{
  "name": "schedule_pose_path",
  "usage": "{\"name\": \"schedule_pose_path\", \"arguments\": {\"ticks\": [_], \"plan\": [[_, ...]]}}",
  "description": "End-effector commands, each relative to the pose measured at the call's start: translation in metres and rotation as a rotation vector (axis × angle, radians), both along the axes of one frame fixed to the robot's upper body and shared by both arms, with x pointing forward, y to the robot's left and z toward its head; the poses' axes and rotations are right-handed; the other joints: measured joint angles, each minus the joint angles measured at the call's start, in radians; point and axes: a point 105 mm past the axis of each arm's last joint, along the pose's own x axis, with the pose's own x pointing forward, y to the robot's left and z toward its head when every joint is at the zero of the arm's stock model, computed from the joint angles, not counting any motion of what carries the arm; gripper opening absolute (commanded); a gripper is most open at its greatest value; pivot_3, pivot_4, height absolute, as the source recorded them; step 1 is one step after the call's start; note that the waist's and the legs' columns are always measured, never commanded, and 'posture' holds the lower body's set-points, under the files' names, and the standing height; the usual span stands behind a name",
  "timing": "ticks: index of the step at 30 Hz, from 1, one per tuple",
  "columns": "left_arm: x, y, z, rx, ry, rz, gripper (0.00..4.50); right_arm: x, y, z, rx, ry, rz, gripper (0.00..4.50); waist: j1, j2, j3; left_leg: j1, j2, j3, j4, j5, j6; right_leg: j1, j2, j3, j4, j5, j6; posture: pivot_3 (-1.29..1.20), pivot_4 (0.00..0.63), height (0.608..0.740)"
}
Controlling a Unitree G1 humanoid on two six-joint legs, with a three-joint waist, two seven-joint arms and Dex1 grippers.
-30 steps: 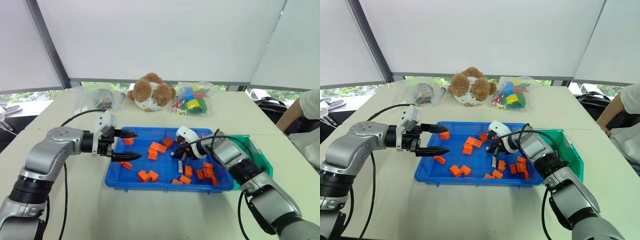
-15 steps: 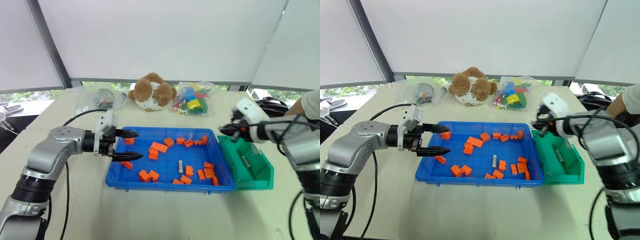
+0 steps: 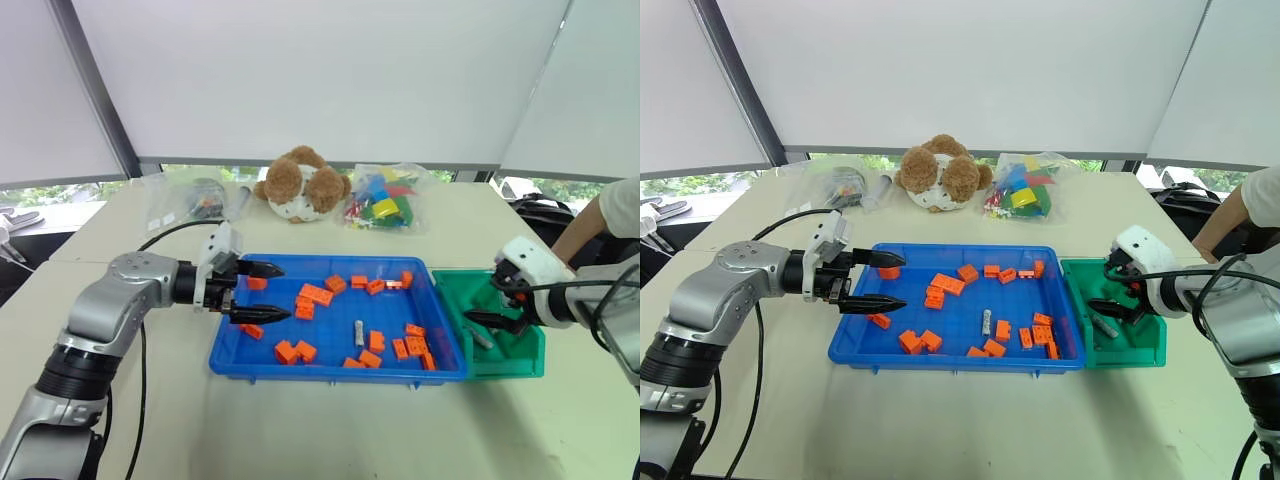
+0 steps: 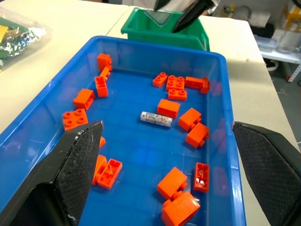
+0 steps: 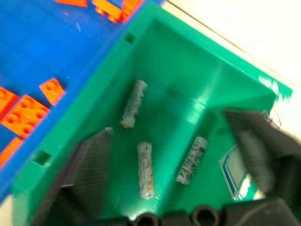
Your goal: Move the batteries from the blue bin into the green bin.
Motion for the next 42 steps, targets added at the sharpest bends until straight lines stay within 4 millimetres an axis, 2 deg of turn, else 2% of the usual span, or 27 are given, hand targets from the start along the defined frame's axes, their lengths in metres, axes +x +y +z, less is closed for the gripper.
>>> {"name": "schedule_pose_path", "arguments": {"ticks": [1,4,8,11,13,15,19,24,33,38,40,42], "plan": [[-0.001,-0.001,0.011,-0.004,-0.050,-0.013,4.50,-0.001,0.039,0.041,0.033,-0.110,0.149,4.47,-0.004,0.000,0.000,0.000,0.000,0.000,0.000,0.000,0.000,0.000,0.000,0.000,0.000,0.000,0.000,0.00,0.150,0.733],[-0.002,-0.001,0.011,-0.005,-0.050,-0.013,4.50,-0.001,0.074,0.034,0.091,-0.065,0.244,4.47,-0.004,0.000,0.000,0.000,0.001,-0.001,0.000,0.000,0.000,0.000,0.001,0.000,0.001,0.000,0.000,0.00,0.150,0.733],[-0.002,-0.002,0.011,-0.008,-0.053,-0.012,4.50,-0.002,0.121,0.001,0.089,0.029,0.363,4.47,0.001,0.000,0.000,0.000,0.000,-0.001,0.000,0.000,0.000,0.000,0.000,-0.001,0.001,0.000,0.000,0.00,0.150,0.733],[-0.003,-0.003,0.012,-0.012,-0.055,-0.008,4.50,0.003,0.138,-0.026,0.093,0.092,0.361,4.47,0.005,-0.001,0.000,-0.001,0.000,-0.001,0.000,0.000,0.000,0.000,0.000,-0.001,0.001,0.000,0.000,0.00,0.150,0.733],[-0.004,-0.002,0.012,-0.013,-0.058,-0.001,4.50,0.010,0.145,-0.044,0.102,0.124,0.309,4.47,0.003,-0.001,0.000,-0.001,0.000,-0.001,0.001,0.000,0.000,0.000,0.000,-0.001,0.000,0.000,0.000,0.00,0.150,0.733],[-0.005,-0.002,0.012,-0.015,-0.058,0.006,4.50,0.014,0.149,-0.051,0.110,0.133,0.273,4.47,0.001,-0.001,0.000,-0.001,0.000,-0.001,0.001,0.000,0.000,0.000,0.000,-0.001,0.000,0.000,0.000,0.00,0.150,0.733],[-0.007,-0.001,0.010,-0.015,-0.054,0.012,4.50,0.015,0.162,-0.053,0.204,0.169,0.215,4.47,-0.001,-0.001,0.000,-0.001,0.000,-0.001,0.000,0.000,0.000,-0.001,0.000,-0.001,0.001,0.000,0.000,0.00,0.150,0.733],[-0.007,-0.001,0.010,-0.018,-0.055,0.025,4.50,0.019,0.161,-0.062,0.245,0.201,0.091,4.47,0.000,-0.001,0.000,-0.001,0.000,-0.001,0.000,0.000,0.000,-0.001,0.000,-0.001,0.001,0.000,0.000,0.00,0.150,0.733],[-0.008,-0.001,0.006,-0.013,-0.058,0.035,4.50,0.008,0.171,-0.075,0.221,0.265,0.064,4.47,-0.001,-0.001,0.000,-0.001,0.000,-0.001,0.000,0.000,0.000,-0.001,0.000,-0.001,0.001,0.000,0.000,0.00,0.150,0.733],[-0.008,-0.001,0.005,-0.013,-0.056,0.039,4.50,0.009,0.176,-0.080,0.246,0.293,0.028,4.47,-0.002,-0.001,0.000,-0.001,0.000,-0.001,0.000,0.000,0.000,-0.001,0.000,-0.001,0.001,0.000,0.000,0.00,0.150,0.733],[-0.008,-0.001,0.006,-0.013,-0.057,0.040,4.50,0.009,0.177,-0.080,0.250,0.297,0.027,3.94,-0.002,-0.001,0.000,-0.001,0.000,-0.001,0.000,0.000,0.000,-0.001,0.000,-0.001,0.001,0.000,0.000,0.00,0.150,0.733],[-0.008,0.000,0.006,-0.013,-0.057,0.042,4.50,0.009,0.178,-0.080,0.250,0.299,0.029,3.10,-0.002,-0.001,0.000,-0.001,0.000,-0.001,0.000,0.000,0.000,-0.001,0.000,-0.001,0.001,0.000,0.000,0.00,0.150,0.733]]}}
